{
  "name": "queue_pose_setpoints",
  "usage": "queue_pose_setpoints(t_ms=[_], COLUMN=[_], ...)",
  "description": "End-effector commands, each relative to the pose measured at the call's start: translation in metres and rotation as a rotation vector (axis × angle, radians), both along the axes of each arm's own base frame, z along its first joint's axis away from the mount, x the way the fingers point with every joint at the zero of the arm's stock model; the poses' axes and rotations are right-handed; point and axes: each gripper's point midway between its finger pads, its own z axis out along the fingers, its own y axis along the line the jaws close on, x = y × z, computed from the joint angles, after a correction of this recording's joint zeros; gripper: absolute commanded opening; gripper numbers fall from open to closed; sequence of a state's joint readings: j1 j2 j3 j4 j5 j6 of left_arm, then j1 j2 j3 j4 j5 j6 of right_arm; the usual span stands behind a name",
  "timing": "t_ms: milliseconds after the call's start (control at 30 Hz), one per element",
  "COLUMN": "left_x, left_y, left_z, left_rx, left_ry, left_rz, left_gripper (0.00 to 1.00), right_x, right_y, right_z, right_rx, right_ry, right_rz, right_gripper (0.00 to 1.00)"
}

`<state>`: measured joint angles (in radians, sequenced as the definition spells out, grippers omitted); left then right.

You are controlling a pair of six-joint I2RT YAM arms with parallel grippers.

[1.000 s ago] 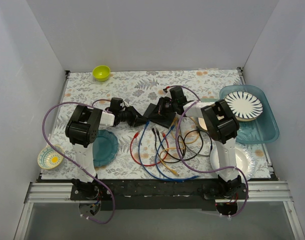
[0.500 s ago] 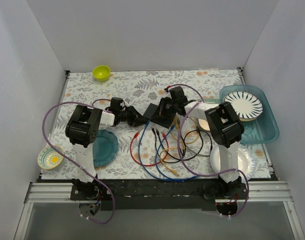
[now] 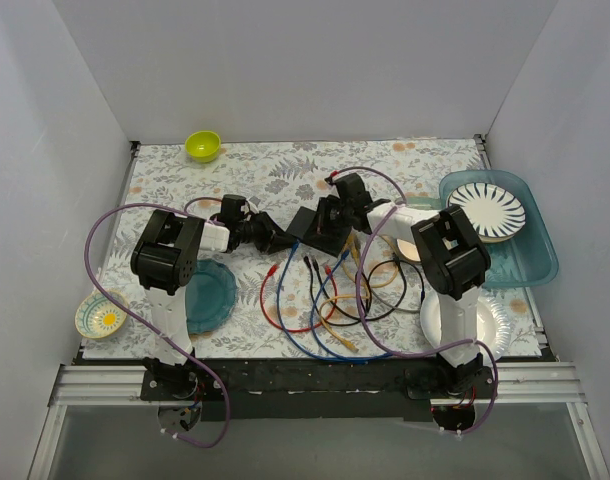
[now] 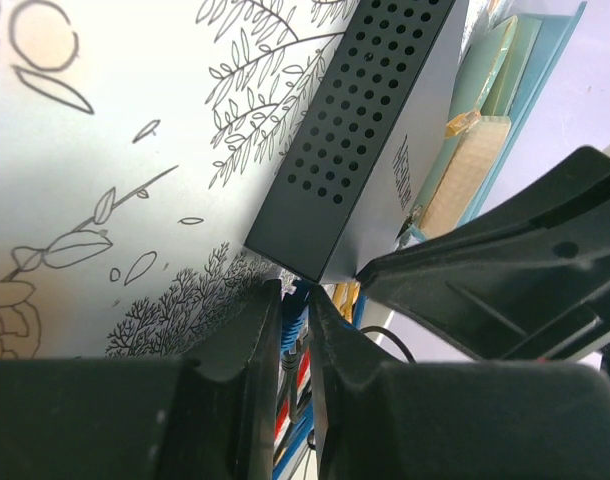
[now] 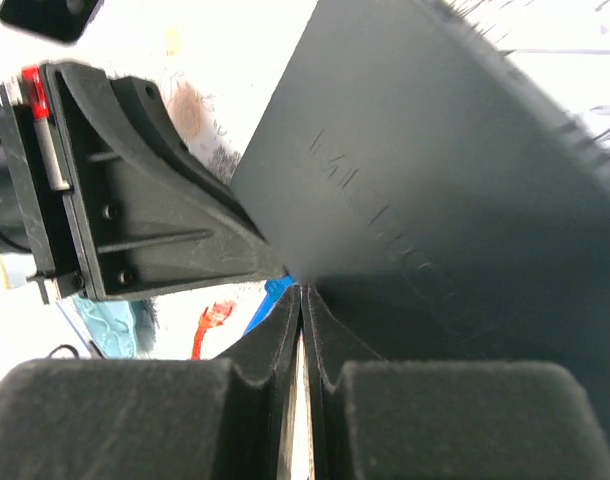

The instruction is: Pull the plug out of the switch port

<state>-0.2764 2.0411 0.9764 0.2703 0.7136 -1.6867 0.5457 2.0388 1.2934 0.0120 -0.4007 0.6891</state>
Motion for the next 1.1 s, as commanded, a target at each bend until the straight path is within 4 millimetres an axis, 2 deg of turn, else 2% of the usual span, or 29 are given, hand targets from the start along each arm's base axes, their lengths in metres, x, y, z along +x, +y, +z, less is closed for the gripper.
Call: queue_pose_setpoints(t_ms=[0,167,300,400,667,900,1067], left_x=[-0.012,-0.010,-0.009,-0.012,-0.021,-0.037,-0.045], left_y=[0.014,0.014,0.014,0.014,0.017,0.020,0.022], left_z=[-0.050,-0.049,-0.048,-0.048,-0.045,-0.041,-0.031], left_rx=[0.169,0.168,0.167,0.172,0.174,0.170,0.166], left_ry=[0.086,0.083,0.083,0.081,0.077,0.080,0.065], left_rz=[0.056,0.056,0.057,0.054,0.046,0.033,0.026], left_gripper=[0.00,0.00,0.00,0.00,0.00,0.00,0.00], right_x=[-0.040,-0.055,-0.060,-0.054,-0.011,-0.002,0.001], right_y=[-0.016,-0.015,-0.022,-0.021,-0.014,-0.017,-0.024], right_z=[-0.038,-0.042,-0.058,-0.060,-0.045,-0.053,-0.055], right_rx=[-0.183,-0.210,-0.243,-0.244,-0.255,-0.266,-0.272], right_ry=[0.072,0.062,0.094,0.098,0.064,0.100,0.104], right_rz=[0.051,0.077,0.062,0.033,-0.074,-0.125,-0.154], right_gripper=[0.11,0.11,0.11,0.11,0.11,0.11,0.11])
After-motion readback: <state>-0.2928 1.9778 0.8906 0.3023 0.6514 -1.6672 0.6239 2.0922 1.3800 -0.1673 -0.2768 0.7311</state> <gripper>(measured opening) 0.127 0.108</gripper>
